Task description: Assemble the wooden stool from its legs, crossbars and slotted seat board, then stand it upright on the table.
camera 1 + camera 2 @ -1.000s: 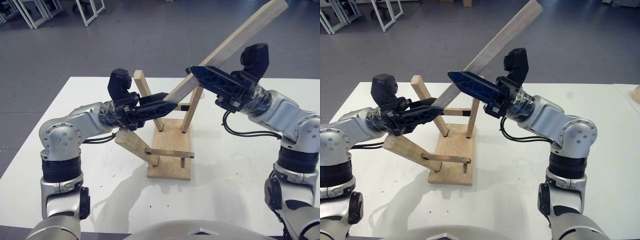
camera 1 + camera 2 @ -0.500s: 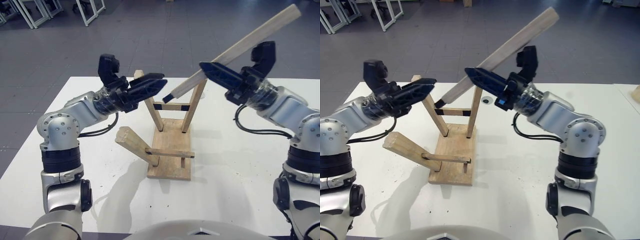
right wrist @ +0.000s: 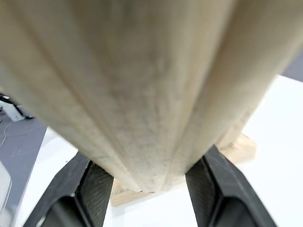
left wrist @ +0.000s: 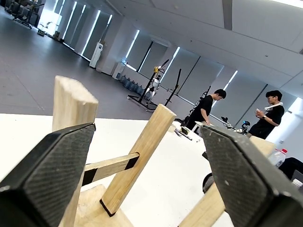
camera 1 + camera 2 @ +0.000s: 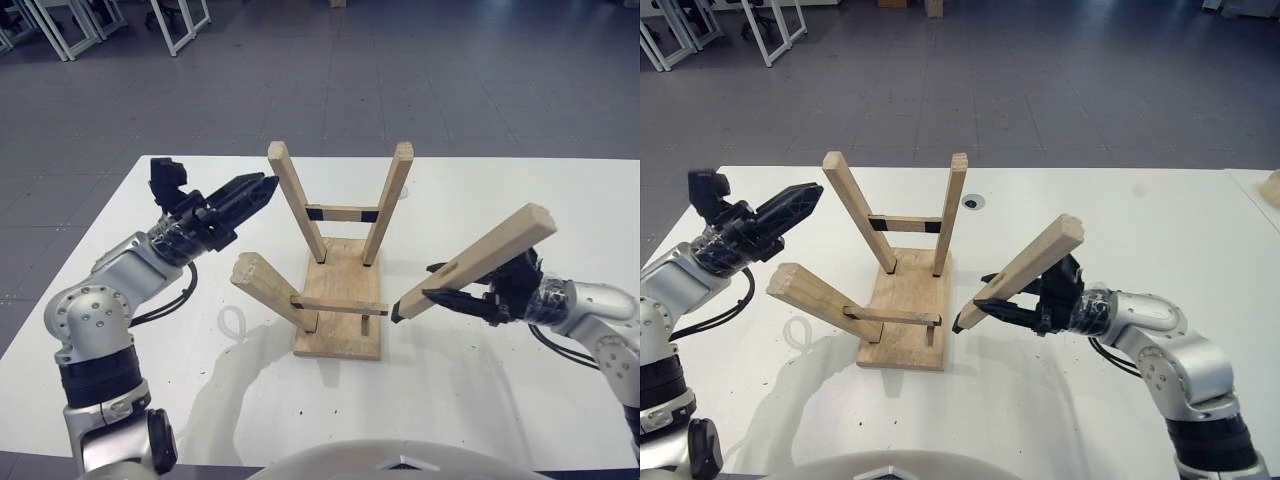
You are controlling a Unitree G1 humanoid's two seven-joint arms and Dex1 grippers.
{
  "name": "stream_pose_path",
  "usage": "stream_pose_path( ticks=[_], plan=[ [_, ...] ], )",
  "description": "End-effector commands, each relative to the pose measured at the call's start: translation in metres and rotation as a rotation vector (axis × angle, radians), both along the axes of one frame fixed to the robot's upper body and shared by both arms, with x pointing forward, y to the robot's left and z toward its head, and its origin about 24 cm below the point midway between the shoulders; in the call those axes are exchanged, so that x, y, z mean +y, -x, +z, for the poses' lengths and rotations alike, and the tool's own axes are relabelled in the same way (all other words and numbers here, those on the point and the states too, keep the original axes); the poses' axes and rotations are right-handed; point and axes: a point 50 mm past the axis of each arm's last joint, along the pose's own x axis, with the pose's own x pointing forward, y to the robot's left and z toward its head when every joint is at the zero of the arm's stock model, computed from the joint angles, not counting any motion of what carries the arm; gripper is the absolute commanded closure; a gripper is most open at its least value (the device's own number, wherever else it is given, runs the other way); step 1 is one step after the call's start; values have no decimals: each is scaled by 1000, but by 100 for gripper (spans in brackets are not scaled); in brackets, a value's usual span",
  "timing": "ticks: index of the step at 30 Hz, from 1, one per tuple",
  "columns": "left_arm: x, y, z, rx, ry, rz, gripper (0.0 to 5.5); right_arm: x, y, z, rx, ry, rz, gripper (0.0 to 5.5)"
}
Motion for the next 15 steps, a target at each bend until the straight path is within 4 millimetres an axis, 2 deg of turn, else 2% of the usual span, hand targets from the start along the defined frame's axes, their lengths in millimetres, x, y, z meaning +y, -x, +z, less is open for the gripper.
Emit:
stream_pose_path(
  ticks=[1,8,11,15],
  plan=[
    [1,3,-20,46,-2,29,140,8,-4,-2,-126,42,80,347],
    [3,1,-26,50,4,59,140,18,4,-21,-131,37,136,347],
    [1,0,-27,52,-2,53,140,23,10,-21,-139,23,142,347],
    [-1,0,-30,59,-2,59,140,27,7,-17,-156,12,134,347]
  ],
)
